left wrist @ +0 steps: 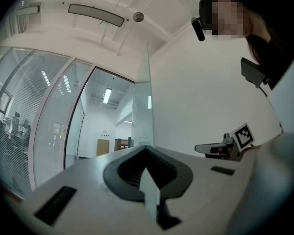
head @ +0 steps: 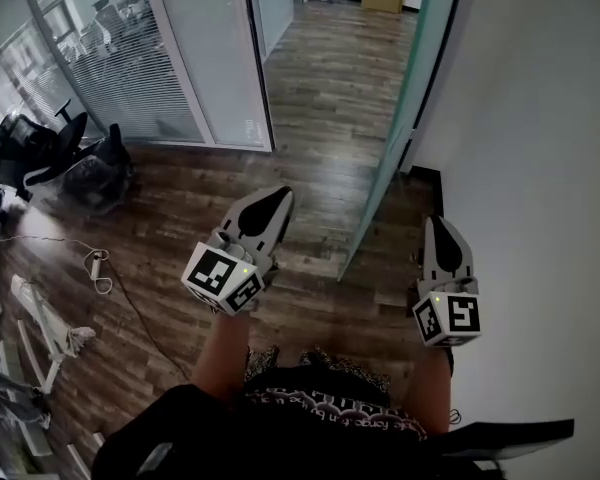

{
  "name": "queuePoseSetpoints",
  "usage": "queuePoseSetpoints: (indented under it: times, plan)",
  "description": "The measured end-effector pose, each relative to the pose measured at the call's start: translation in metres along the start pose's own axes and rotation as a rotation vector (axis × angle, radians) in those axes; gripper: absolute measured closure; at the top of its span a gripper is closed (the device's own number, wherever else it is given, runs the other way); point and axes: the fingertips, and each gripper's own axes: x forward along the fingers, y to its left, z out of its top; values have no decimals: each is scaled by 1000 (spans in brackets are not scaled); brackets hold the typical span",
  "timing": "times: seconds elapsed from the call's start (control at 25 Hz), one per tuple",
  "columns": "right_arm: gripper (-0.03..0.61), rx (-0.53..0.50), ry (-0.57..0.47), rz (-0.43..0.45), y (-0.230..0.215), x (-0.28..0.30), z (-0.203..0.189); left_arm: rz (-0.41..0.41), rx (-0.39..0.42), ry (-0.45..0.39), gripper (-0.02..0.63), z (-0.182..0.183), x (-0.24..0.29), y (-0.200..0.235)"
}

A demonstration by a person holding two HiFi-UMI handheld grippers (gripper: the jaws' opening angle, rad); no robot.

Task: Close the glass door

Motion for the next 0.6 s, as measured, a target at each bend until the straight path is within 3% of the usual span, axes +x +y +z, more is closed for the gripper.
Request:
queuePoseSetpoints:
  times: [0.36,0.6]
  plan:
    - [574,14,19,71,-28,64,-13,105,-4,12,612,-11,26,33]
    - [571,8,73,262,-41,115,-29,222,16,19,612,-11,42,52]
